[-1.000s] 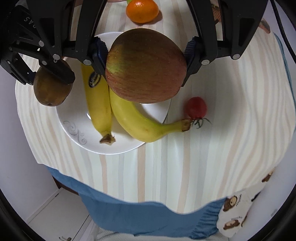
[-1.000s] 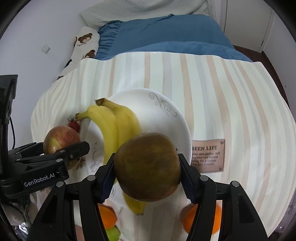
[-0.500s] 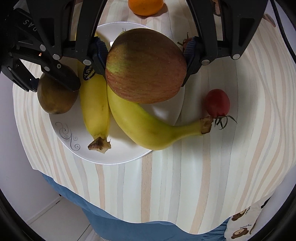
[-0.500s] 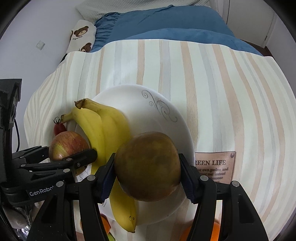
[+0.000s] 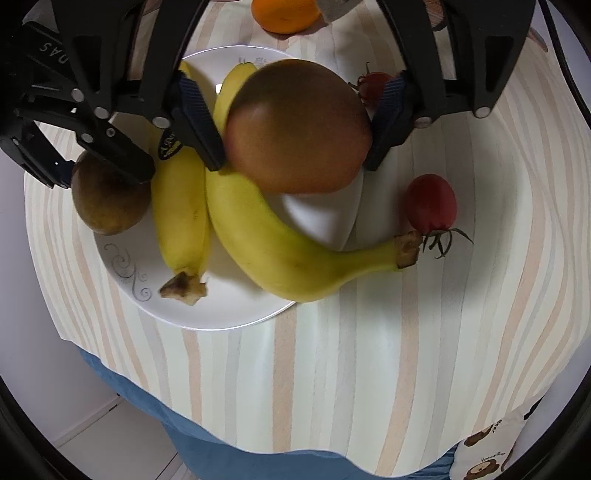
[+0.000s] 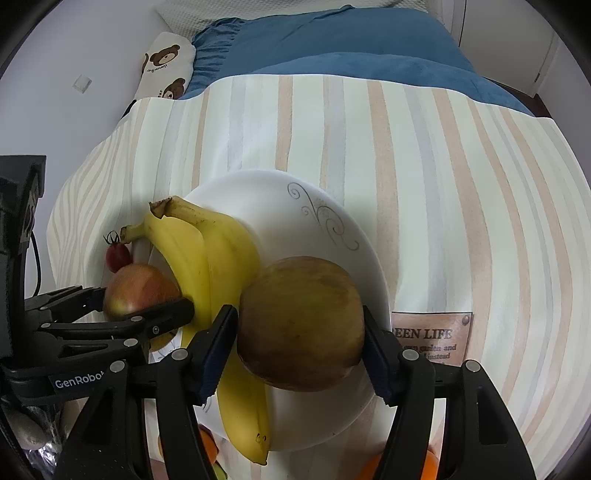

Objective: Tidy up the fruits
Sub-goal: 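Place the red apple and brown fruit on the plate beside the bananas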

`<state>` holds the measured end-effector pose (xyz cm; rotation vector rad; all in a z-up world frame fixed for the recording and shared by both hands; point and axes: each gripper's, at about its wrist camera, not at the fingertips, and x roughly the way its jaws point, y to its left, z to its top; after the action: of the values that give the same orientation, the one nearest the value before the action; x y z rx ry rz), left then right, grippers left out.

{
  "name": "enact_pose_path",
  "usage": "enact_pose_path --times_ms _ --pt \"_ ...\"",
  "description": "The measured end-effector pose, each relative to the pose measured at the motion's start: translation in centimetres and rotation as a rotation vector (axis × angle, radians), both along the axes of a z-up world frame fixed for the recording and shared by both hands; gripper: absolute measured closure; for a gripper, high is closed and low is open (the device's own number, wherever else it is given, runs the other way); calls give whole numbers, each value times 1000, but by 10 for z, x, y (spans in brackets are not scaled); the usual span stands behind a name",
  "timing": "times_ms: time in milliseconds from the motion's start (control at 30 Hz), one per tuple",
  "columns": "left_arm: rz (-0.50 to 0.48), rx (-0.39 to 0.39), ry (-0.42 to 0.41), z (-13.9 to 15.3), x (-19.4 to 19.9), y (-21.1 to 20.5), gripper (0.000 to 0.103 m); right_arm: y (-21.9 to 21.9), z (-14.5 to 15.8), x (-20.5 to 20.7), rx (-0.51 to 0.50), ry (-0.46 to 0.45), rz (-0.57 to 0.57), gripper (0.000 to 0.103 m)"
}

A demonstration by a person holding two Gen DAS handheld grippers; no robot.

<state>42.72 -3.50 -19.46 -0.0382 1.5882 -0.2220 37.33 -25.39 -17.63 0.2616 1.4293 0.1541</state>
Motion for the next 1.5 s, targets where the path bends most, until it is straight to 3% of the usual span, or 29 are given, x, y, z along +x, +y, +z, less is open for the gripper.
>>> enact_pose_path --times_ms 300,433,1167,1200,1367,1500 --pt "14 -28 15 -6 -3 10 21 -2 2 -6 1 4 -7 34" --pt "18 -32 10 -4 -4 3 21 -1 6 -6 -1 0 -5 28" --pt "19 8 -95 45 -22 -1 18 -18 37 -33 -3 -30 -44 21" --pt "19 17 -103 47 -23 -2 13 -18 39 -36 -3 -33 -45 20" --pt "14 49 -155 59 -37 -2 9 -15 51 -52 -20 -43 -51 6" --pt "11 76 -203 73 -52 3 8 -11 59 -67 -54 -59 -62 6"
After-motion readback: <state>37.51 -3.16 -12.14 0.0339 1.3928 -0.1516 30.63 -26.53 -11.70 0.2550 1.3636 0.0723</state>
